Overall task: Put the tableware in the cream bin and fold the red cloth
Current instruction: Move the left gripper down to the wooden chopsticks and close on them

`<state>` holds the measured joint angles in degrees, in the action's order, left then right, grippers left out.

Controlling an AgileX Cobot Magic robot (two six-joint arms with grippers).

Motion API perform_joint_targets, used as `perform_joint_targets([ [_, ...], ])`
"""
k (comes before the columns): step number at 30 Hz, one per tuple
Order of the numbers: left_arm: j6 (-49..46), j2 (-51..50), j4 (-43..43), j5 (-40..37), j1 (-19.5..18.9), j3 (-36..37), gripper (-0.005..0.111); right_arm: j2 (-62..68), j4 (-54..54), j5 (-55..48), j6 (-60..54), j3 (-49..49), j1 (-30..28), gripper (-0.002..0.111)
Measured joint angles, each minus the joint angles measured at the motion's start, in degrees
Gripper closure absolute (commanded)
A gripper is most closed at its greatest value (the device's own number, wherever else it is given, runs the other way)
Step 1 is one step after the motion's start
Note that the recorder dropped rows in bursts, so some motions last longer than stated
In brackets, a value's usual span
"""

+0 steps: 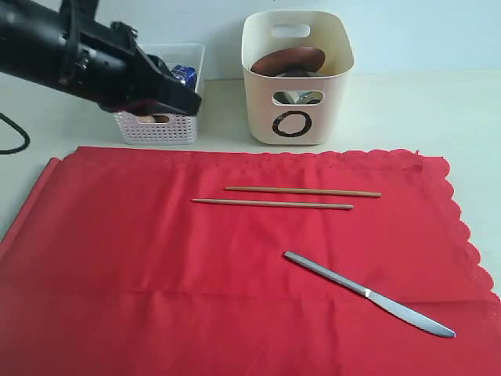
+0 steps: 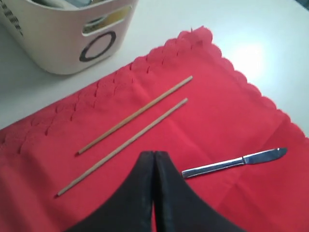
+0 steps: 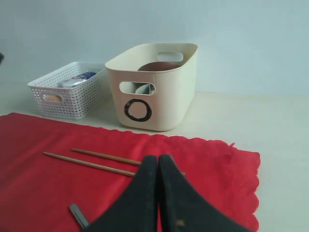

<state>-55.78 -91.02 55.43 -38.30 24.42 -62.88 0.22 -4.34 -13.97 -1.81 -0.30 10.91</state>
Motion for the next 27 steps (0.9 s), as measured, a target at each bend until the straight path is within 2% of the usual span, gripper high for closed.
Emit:
perform_joint_targets([
  [5,-6.3,-7.6,0.1,3.3,5.0,0.1,0.106,0.0,0.0,0.0,0.0,0.0,0.0,0.108],
  [8,-10.7,-11.3,0.1,7.6,8.4,0.1,0.1,0.0,0.0,0.0,0.0,0.0,0.0,0.108],
  [13,-17.6,-17.2,0.2,13.1,13.3,-0.3,0.066,0.0,0.0,0.0,0.0,0.0,0.0,0.108],
  [16,-18.5,-20.5,0.2,15.3,15.0,-2.4,0.051,0.0,0.0,0.0,0.0,0.0,0.0,0.108],
  [18,-18.7,-22.4,0.2,15.9,15.5,-4.3,0.047,0.0,0.0,0.0,0.0,0.0,0.0,0.108],
  [27,-18.8,-30.5,0.2,16.5,15.9,-13.0,0.045,0.0,0.0,0.0,0.0,0.0,0.0,0.108],
])
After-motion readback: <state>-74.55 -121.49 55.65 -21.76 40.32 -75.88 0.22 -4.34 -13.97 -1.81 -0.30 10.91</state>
